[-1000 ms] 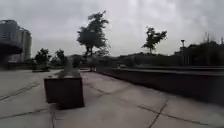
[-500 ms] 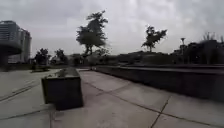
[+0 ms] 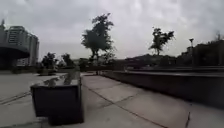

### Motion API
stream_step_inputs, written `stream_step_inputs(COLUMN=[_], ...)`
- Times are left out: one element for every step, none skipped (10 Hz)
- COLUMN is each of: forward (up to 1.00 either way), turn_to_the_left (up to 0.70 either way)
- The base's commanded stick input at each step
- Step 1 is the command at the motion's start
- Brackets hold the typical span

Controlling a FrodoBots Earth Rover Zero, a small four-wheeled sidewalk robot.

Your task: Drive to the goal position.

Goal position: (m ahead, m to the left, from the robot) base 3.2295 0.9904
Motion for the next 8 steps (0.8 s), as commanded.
stream_step_inputs(forward=[1.00, 1.00, 1.00, 1.00, 1.00, 1.00, 1.00, 1.00], turn_to_the_left=[0.03, 0.03, 0.03, 0.03, 0.03, 0.03, 0.11, 0.21])
